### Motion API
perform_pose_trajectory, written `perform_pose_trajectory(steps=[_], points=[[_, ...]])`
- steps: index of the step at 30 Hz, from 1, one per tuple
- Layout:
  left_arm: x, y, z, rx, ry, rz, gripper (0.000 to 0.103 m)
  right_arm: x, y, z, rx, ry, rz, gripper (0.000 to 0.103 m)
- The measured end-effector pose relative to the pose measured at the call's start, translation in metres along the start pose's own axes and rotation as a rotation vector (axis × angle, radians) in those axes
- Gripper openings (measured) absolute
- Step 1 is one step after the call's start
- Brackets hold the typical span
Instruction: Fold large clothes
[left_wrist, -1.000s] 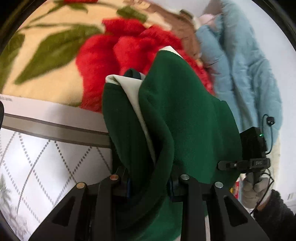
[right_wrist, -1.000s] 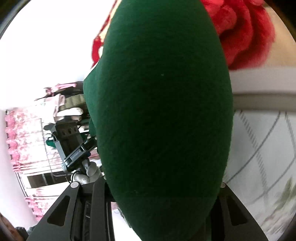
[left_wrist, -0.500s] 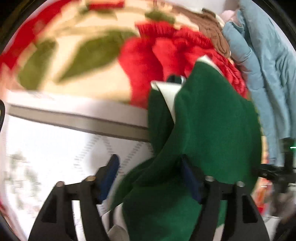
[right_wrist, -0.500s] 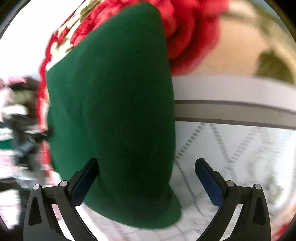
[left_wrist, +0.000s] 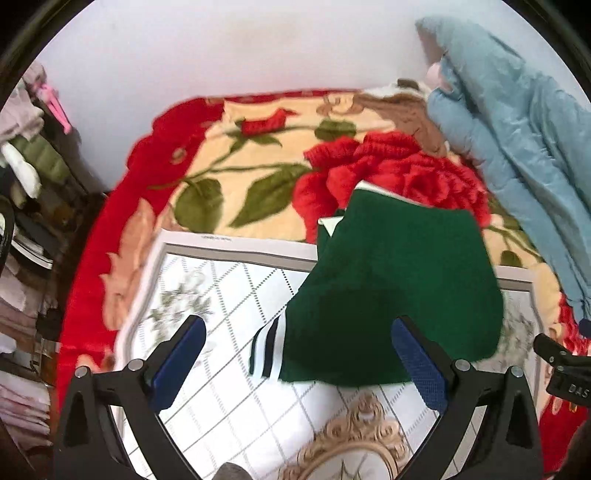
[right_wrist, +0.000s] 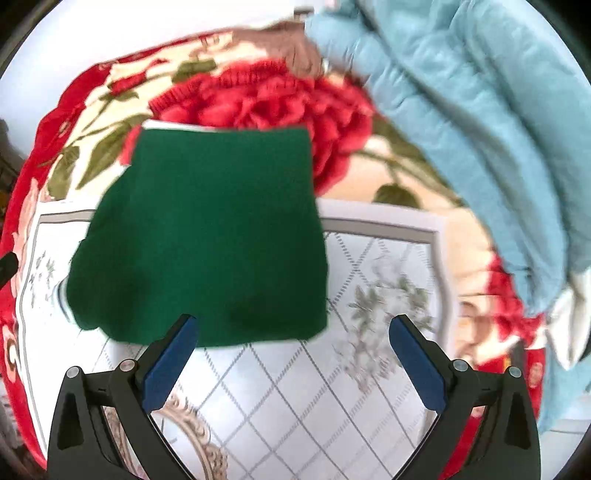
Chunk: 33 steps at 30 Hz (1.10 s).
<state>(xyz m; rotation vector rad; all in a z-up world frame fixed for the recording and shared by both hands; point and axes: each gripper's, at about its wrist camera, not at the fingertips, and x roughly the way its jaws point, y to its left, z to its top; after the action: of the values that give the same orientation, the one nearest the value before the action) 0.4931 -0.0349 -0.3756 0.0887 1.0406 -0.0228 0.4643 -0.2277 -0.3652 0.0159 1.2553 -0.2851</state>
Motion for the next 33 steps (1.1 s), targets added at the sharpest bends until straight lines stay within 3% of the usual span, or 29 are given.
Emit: perform_pose_trajectory(steps=[11,17,27,33], points=[[-0.193,0.010,-0.027,-0.004,-0.146,-0.059,0.103,-0.242,-0.006,-0.081,0.064,-0.203,-0.067,0.103],[-0.290,0.016,-0.057,-0.008,-0.217,-0.045,0.103,-0.359,-0.017,-0.130,0.057,-0.304,-0.080,0.103],[-0.415,0.026,-0.102,-0.043,-0.317,-0.018,0.103,-0.494,-0.050,-0.214,0.061,-0.450,-0.033,0.103],[-0.461,0.024,-0.129,-0.065,-0.355,-0.006,0.103,-0.552,-0.064,-0.262,0.061,-0.514,-0.023,0.103]])
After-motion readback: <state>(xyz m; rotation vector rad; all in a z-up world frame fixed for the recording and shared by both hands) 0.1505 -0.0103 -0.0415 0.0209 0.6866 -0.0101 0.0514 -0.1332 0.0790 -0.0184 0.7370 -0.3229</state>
